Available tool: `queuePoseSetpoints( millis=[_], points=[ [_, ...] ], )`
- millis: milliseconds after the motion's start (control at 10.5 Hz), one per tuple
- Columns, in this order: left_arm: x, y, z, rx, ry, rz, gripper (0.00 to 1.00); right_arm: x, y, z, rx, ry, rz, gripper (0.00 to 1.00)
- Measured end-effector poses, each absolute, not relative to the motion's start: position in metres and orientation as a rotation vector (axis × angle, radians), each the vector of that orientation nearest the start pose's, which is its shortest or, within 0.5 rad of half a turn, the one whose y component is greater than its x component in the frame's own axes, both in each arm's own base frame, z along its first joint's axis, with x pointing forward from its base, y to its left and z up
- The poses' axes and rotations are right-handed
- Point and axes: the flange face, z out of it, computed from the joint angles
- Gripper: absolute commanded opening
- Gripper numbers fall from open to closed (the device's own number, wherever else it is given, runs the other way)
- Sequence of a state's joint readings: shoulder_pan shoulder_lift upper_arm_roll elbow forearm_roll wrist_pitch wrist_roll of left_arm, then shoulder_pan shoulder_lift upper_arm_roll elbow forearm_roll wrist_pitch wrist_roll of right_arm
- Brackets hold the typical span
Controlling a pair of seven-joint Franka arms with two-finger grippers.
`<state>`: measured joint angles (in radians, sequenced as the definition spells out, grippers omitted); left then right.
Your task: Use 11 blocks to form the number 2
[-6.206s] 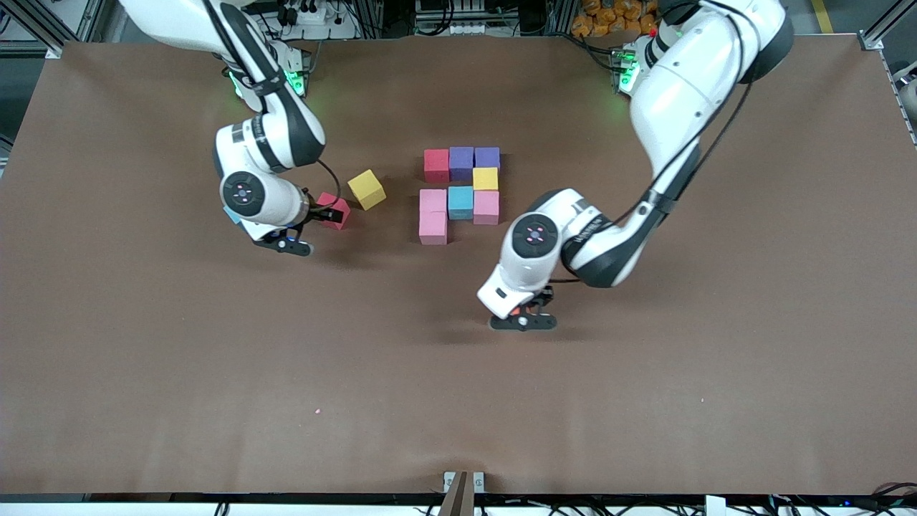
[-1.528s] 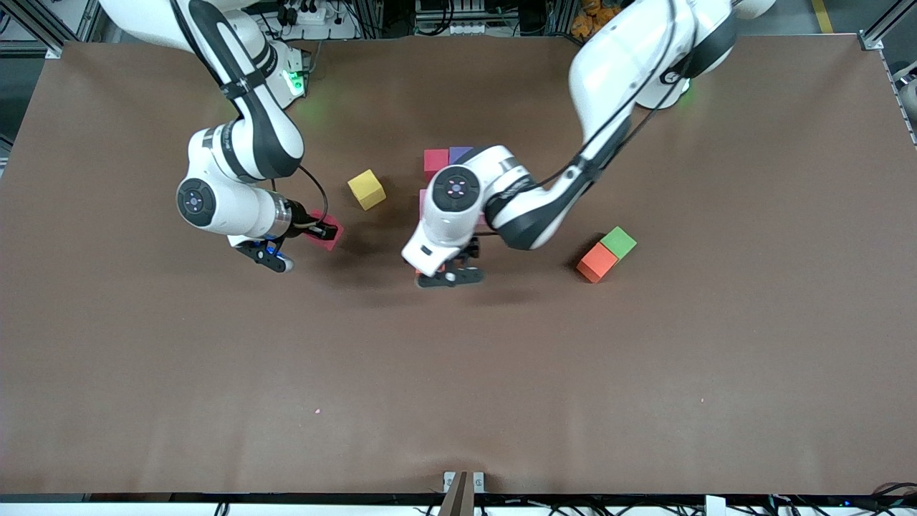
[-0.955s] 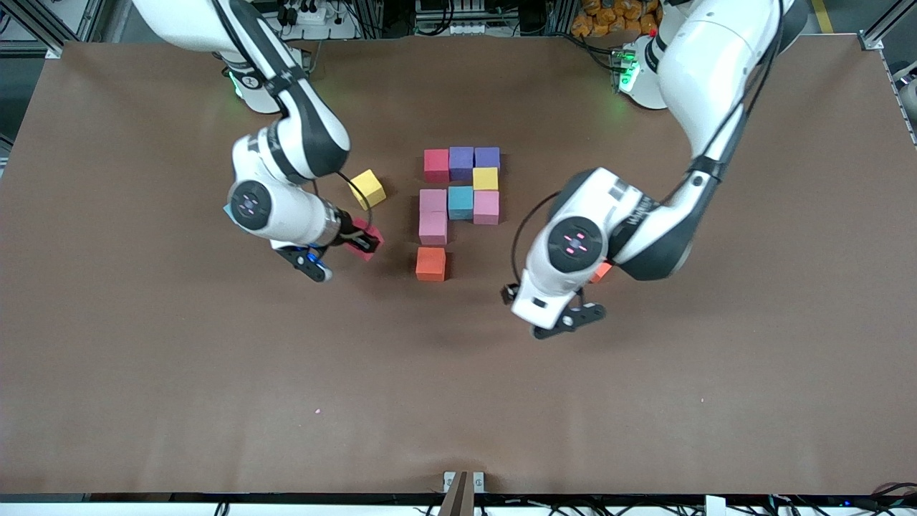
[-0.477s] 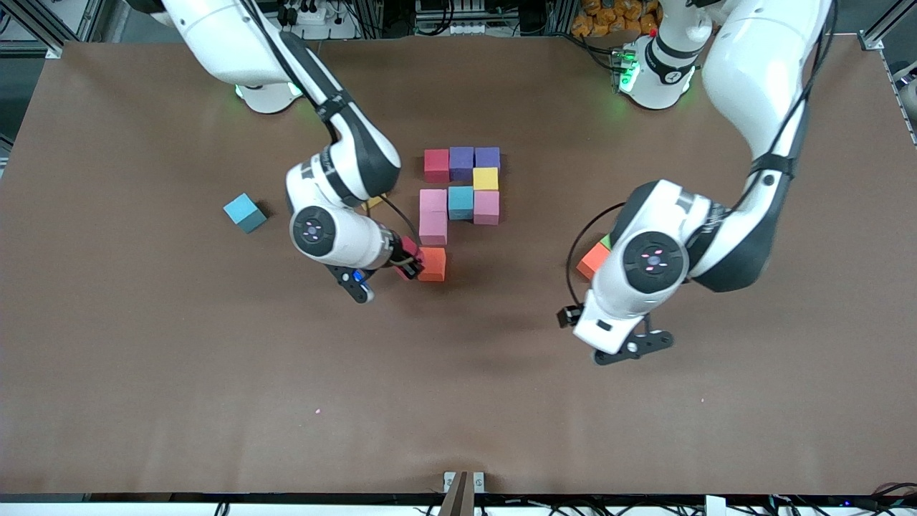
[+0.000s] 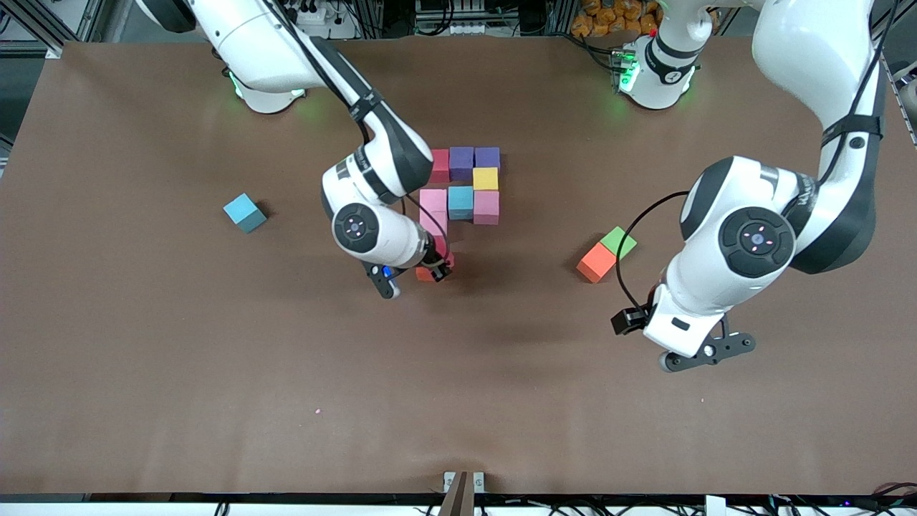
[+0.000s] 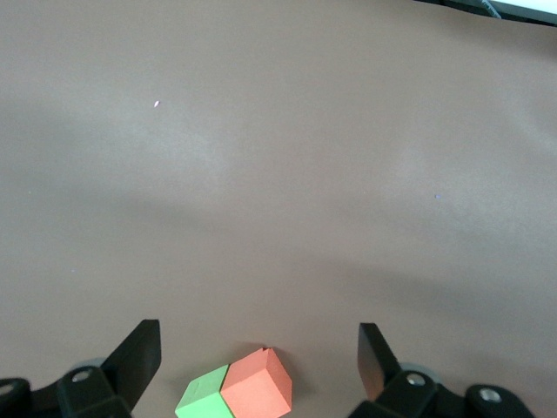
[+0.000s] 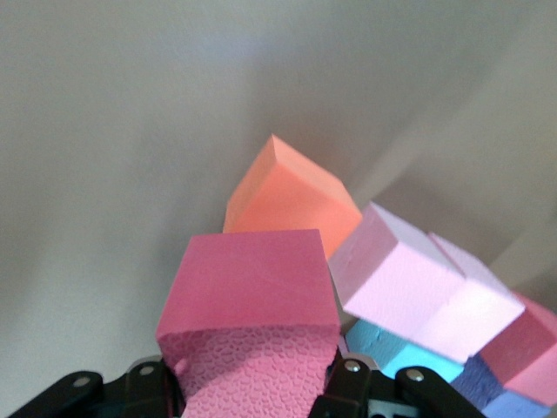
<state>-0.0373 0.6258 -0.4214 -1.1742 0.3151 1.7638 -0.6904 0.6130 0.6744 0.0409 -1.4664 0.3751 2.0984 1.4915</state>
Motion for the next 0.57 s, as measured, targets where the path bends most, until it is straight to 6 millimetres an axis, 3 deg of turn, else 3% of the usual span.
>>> queuePoseSetpoints(
  millis=[286, 573],
  points=[
    [0.691, -0.209, 0.449, -3.057, -0.404, -0.033, 1.0, 0.549, 0.472, 0.279, -2.502, 1.56, 0.442, 0.12],
    [0.694, -0.176, 0.443, -3.046, -0.388, 0.005, 1.0, 0.542, 0.491, 0.261, -2.421, 1.63, 0.399, 0.12]
  ],
)
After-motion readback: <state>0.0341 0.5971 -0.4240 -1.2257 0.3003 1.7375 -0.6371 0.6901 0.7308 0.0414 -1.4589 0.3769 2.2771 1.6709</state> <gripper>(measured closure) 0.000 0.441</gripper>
